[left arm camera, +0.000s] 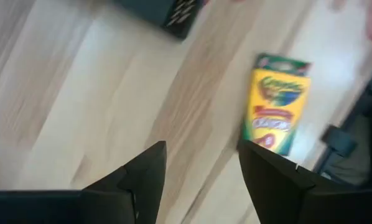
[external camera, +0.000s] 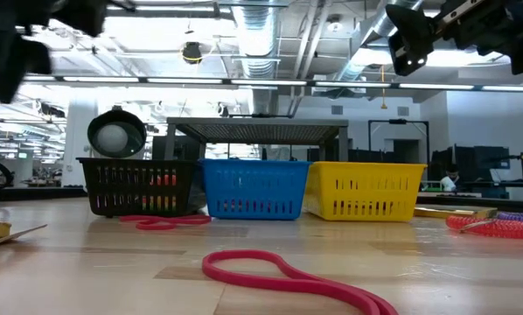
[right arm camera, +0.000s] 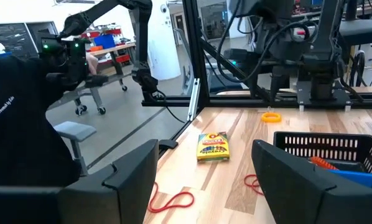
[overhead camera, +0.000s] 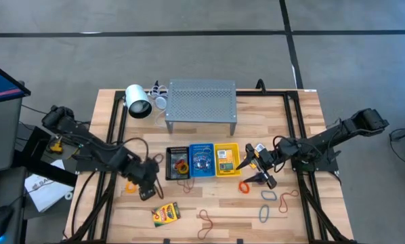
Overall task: Pick & Place Office Desk Supplies
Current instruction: Put the yellow spring keychain into the black basket
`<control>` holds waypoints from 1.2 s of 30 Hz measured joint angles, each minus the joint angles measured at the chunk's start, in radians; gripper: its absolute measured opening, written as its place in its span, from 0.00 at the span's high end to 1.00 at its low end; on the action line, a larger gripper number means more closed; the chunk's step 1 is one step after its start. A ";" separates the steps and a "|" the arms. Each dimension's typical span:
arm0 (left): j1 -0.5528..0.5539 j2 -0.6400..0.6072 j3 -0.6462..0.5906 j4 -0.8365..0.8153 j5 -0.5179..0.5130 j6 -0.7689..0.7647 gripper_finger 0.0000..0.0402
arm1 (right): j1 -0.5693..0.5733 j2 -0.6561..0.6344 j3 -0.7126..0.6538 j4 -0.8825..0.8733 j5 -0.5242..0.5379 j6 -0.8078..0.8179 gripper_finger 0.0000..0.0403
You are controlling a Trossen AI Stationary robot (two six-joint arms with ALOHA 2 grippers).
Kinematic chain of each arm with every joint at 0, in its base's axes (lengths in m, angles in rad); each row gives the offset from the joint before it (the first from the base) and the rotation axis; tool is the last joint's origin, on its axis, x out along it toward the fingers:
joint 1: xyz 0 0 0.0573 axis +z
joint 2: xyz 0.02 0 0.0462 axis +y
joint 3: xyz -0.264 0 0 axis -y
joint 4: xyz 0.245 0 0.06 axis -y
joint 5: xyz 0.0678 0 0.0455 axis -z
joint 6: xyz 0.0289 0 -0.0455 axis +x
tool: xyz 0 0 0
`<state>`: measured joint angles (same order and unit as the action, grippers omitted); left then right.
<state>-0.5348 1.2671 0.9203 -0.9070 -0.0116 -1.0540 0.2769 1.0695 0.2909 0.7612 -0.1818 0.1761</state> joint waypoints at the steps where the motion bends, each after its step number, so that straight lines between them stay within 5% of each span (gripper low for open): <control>1: -0.022 -0.001 0.000 -0.025 -0.016 -0.052 0.51 | 0.002 0.000 0.000 0.000 0.000 0.000 0.37; 9: -0.143 0.020 -0.038 -0.086 -0.066 -0.400 0.51 | 0.025 0.000 0.000 0.001 0.000 -0.016 0.37; 17: -0.197 0.022 -0.202 -0.018 0.001 -0.666 0.51 | 0.025 0.000 0.000 0.001 0.000 -0.018 0.37; 25: -0.206 0.022 -0.341 0.244 0.018 -0.709 0.51 | 0.025 0.000 0.000 0.001 0.000 -0.018 0.37; 36: -0.205 0.022 -0.377 0.269 0.080 -0.718 0.51 | 0.024 0.000 0.000 0.001 0.000 -0.020 0.37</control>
<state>-0.7403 1.2892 0.5438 -0.6376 0.0684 -1.7720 0.3014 1.0695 0.2909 0.7624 -0.1822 0.1560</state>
